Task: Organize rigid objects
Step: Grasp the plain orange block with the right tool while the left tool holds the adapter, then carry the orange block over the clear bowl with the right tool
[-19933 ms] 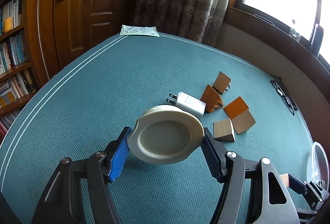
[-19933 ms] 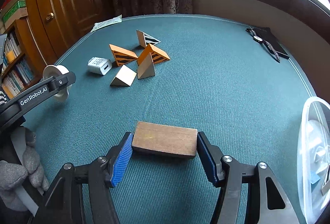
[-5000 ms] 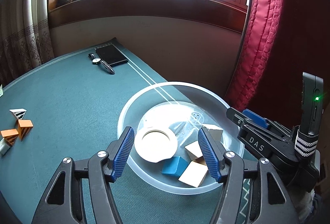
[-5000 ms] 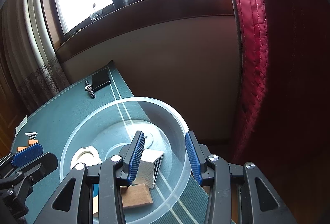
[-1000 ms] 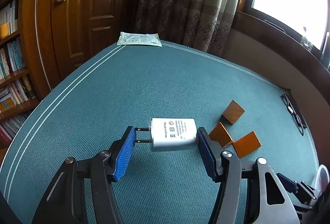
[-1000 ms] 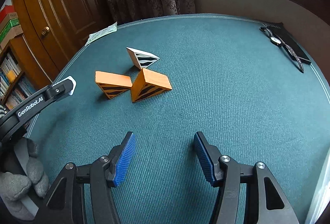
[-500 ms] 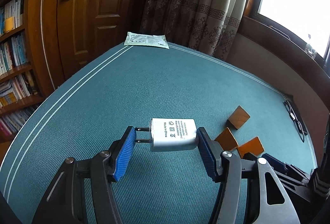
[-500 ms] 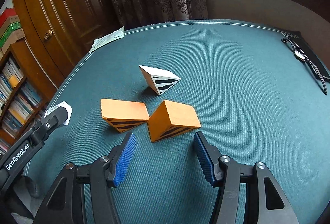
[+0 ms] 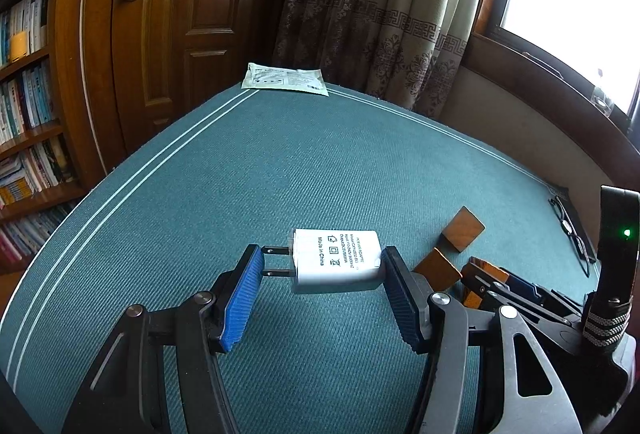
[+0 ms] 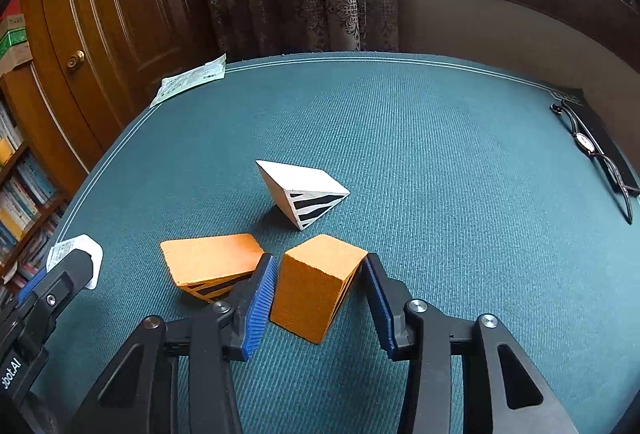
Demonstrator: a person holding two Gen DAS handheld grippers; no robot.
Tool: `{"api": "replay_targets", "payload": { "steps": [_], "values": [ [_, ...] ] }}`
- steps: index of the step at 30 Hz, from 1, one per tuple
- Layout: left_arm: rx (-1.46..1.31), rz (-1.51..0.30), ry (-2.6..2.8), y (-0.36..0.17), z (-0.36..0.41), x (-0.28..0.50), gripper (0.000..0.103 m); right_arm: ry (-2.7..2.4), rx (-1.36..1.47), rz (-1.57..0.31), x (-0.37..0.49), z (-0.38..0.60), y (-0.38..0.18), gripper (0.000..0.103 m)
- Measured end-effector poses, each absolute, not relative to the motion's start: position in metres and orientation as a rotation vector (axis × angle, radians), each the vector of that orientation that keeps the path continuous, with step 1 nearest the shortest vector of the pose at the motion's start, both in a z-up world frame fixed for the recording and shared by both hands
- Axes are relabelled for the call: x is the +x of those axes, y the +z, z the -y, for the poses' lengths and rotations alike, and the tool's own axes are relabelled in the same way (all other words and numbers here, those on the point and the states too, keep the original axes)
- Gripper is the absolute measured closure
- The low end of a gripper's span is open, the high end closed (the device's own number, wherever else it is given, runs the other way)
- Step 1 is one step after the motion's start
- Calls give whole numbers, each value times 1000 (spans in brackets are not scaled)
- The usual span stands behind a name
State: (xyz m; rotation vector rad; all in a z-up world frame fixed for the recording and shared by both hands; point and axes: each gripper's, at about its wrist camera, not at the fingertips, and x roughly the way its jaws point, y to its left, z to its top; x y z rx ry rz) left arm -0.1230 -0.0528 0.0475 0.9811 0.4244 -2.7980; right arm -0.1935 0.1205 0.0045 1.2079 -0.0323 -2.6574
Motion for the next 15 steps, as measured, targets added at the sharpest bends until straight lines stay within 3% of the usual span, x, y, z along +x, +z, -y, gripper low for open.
{"api": "replay_targets", "payload": {
  "steps": [6, 15],
  "values": [
    [975, -421, -2811, 48, 50, -121, 42, -2662, 1184, -15, -188, -121, 5, 66],
    [970, -418, -2829, 51, 47, -119, 42, -2663, 1179, 18, -160, -135, 11, 67]
  ]
}}
